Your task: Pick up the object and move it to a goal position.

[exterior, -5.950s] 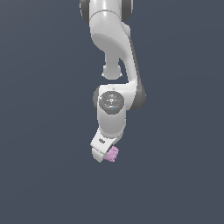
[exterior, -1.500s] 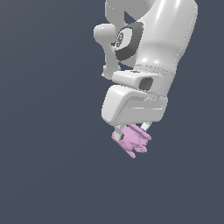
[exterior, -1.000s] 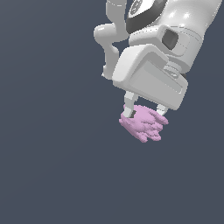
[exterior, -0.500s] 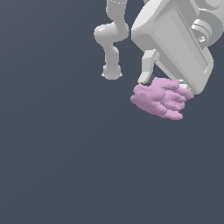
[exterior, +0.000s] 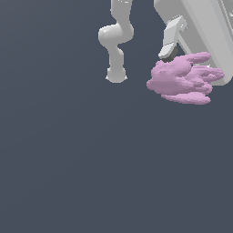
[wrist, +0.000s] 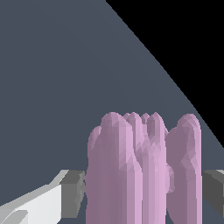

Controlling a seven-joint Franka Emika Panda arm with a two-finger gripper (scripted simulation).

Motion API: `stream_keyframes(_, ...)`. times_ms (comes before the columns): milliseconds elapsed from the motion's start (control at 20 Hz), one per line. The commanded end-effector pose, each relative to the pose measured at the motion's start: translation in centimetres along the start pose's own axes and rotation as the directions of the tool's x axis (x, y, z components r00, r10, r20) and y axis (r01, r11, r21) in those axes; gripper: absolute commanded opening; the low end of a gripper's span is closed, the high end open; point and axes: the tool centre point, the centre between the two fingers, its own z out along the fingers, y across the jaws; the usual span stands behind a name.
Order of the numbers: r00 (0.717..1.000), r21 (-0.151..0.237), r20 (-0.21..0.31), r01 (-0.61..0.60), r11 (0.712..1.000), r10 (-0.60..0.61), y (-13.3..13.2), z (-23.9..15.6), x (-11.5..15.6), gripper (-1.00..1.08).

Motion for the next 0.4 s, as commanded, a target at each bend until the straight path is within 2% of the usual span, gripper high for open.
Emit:
stream_keyframes(0,1.000,-0.011,-0.001,-0.008,1.000,0.008,0.15,-0.41,0.18,-1.00)
stream_keyframes(350,1.000,-0.010,0.001,-0.005,1.000,0.005,0.06,-0.36,0.17,-1.00)
